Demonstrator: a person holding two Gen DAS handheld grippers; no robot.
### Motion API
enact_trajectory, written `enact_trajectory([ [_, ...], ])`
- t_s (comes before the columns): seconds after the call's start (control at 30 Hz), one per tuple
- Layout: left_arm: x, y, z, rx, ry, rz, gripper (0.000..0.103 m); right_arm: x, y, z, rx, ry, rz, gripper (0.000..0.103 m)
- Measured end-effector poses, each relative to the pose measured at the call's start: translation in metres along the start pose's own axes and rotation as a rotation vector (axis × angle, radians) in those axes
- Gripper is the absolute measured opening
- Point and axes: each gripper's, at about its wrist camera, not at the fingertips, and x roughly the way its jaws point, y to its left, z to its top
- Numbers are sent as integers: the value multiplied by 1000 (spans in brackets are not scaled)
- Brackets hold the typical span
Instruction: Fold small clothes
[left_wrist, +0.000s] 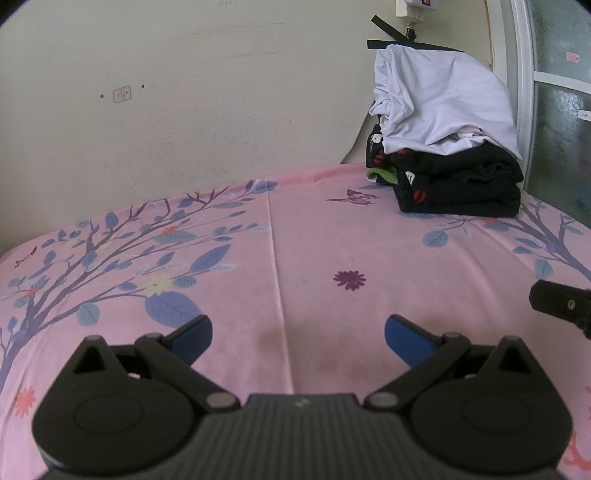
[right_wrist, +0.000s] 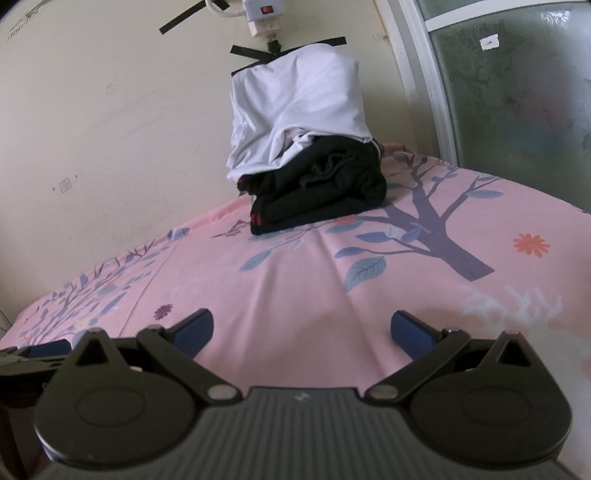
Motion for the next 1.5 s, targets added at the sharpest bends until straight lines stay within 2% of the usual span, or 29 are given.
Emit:
enact_trajectory([
  [1.5, -2, -1, -1, 22, -16, 29, 103, -1, -1, 2, 6, -14, 3, 97],
])
